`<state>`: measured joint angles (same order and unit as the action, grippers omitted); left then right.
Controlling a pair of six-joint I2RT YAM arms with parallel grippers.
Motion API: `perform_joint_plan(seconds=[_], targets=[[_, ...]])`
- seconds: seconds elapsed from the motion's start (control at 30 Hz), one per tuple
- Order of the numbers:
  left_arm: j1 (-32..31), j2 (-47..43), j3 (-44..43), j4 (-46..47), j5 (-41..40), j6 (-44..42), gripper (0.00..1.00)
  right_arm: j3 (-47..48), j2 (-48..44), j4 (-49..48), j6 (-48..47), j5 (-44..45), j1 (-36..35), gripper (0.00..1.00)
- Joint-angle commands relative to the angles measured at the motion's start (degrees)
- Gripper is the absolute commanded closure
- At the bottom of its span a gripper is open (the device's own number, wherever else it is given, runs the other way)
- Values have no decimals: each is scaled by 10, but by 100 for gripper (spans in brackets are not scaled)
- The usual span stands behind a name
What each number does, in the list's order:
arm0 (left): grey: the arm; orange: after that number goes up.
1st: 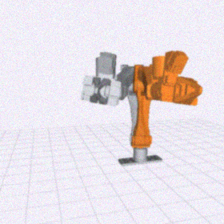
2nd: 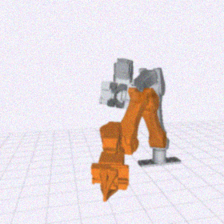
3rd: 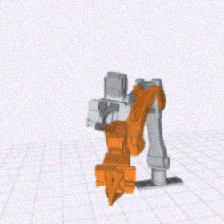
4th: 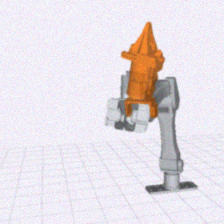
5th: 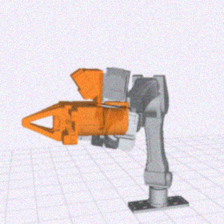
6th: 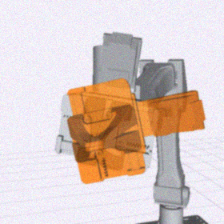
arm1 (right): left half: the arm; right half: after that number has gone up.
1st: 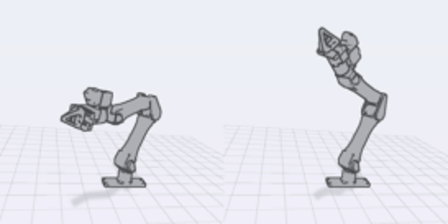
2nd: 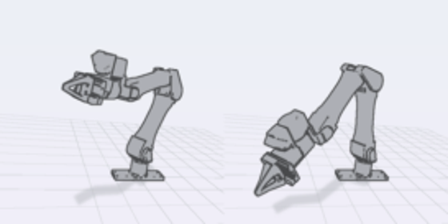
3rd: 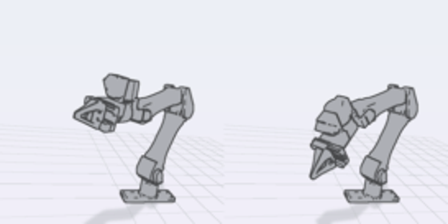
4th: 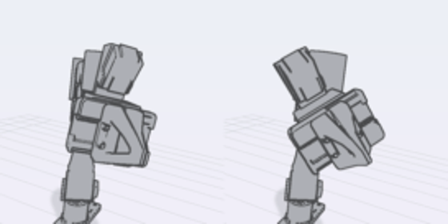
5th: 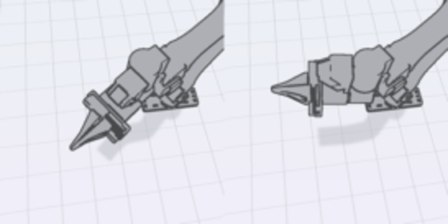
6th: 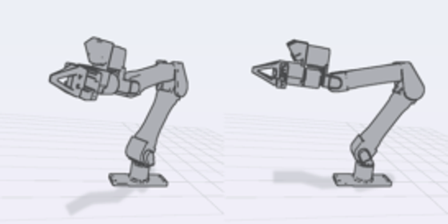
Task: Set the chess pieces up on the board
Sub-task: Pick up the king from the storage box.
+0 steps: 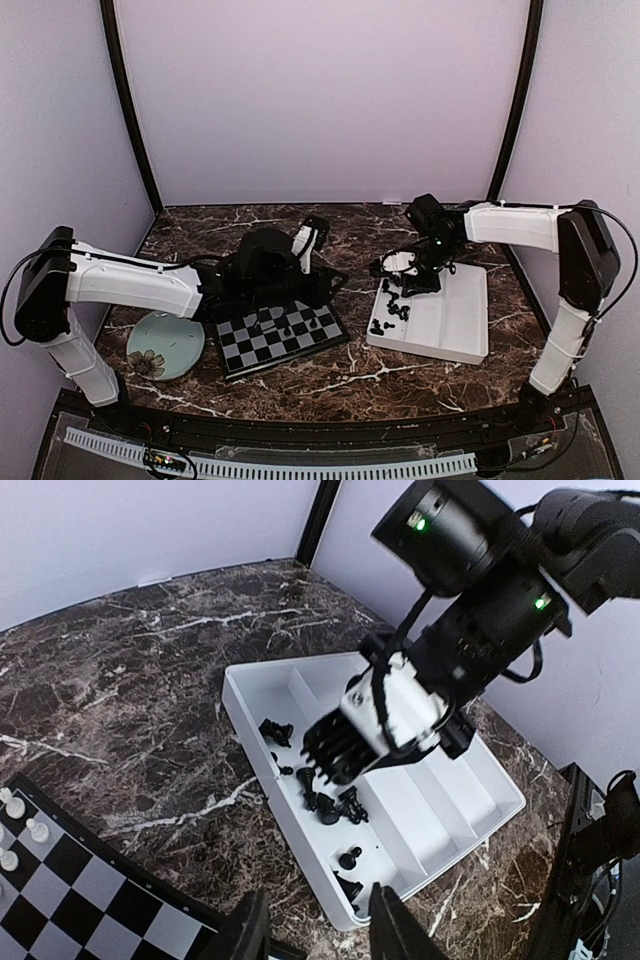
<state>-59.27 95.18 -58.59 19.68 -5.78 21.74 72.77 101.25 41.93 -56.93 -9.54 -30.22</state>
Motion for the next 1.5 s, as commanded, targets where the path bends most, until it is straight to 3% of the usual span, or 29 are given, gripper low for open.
perform_joint_plan(seconds=[0.0,0.57,0.77,0.97,1.17,1.47], targets=[[0,-59,34,18,-28,7,65,13,31,-31,-90,88,-17,70],[0,-92,70,21,-56,9,64,4,90,-99,-163,138,-63,56],[0,-93,76,23,-57,10,65,18,120,-62,-165,146,-63,63],[0,-91,74,25,-59,6,65,31,139,-10,-158,157,-57,62],[0,-84,70,28,-56,3,65,58,152,28,-147,138,-54,75],[0,-87,72,29,-57,6,65,28,116,15,-141,123,-54,69]])
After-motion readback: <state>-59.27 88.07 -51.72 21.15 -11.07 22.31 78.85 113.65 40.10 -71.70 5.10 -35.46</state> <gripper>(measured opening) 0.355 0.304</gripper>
